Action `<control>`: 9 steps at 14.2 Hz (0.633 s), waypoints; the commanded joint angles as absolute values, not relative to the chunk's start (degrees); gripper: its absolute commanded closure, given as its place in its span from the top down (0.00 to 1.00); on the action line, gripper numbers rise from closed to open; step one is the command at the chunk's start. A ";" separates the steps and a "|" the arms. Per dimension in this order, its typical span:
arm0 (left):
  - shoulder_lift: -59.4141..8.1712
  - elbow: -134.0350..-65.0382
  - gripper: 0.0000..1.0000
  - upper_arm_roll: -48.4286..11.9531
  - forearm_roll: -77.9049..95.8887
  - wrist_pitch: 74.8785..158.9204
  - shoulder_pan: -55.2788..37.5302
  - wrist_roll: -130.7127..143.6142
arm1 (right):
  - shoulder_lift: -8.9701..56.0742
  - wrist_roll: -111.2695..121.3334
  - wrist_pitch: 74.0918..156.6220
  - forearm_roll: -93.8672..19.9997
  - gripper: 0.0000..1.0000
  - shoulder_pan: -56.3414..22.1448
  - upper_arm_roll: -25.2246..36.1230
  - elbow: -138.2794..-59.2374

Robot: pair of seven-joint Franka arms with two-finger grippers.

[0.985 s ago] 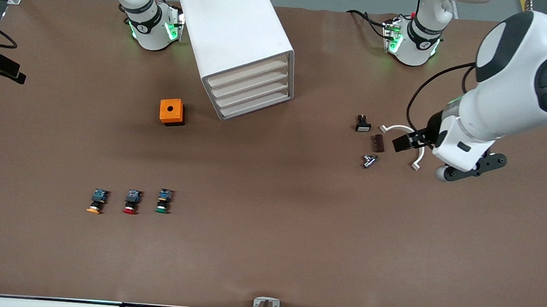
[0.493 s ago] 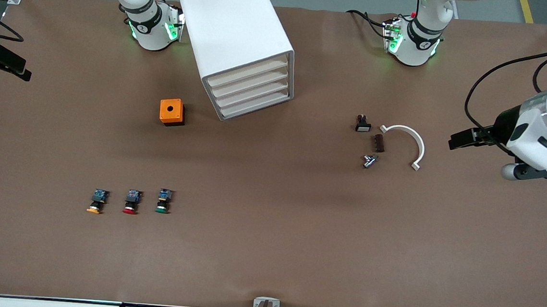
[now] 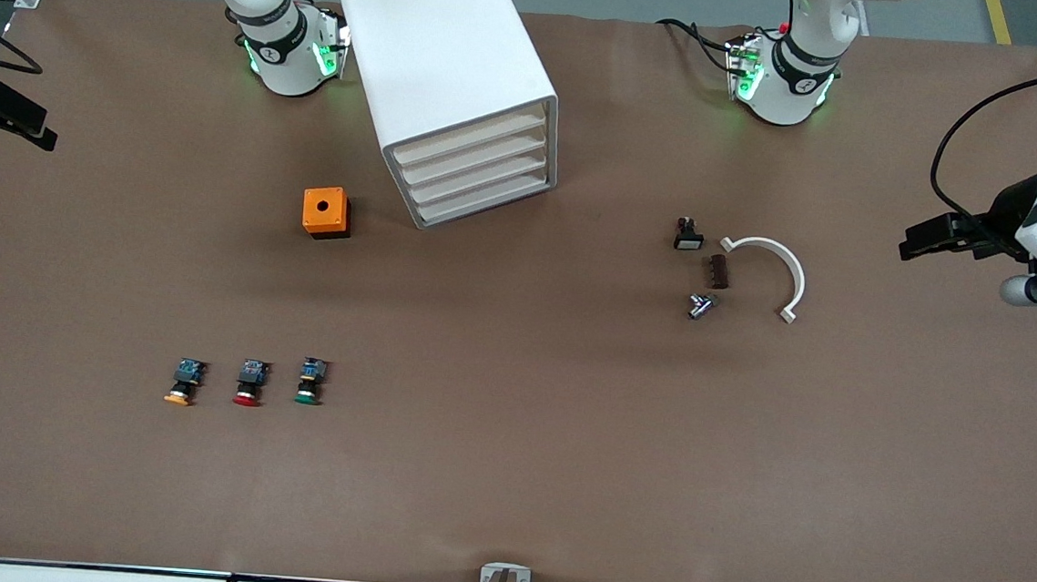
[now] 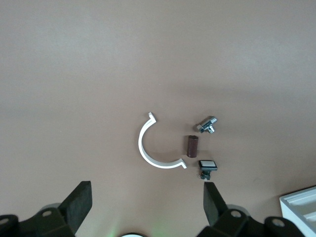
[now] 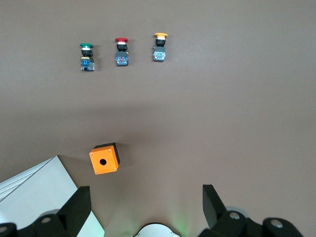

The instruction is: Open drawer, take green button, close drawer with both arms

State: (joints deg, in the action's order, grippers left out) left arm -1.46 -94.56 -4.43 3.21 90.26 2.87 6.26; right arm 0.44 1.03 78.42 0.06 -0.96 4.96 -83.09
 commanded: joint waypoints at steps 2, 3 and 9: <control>3.86 -101.24 0.99 -4.31 2.11 94.13 2.73 5.19 | -0.97 1.14 79.36 -0.53 1.00 0.62 3.69 -84.03; 5.00 -102.12 0.99 -4.31 2.11 94.39 2.64 5.01 | -0.97 1.14 79.37 -0.53 1.00 0.62 3.78 -83.85; 8.26 -99.86 0.99 -5.18 2.11 96.24 2.64 4.92 | -2.55 0.88 79.36 -2.10 1.00 0.62 3.87 -83.85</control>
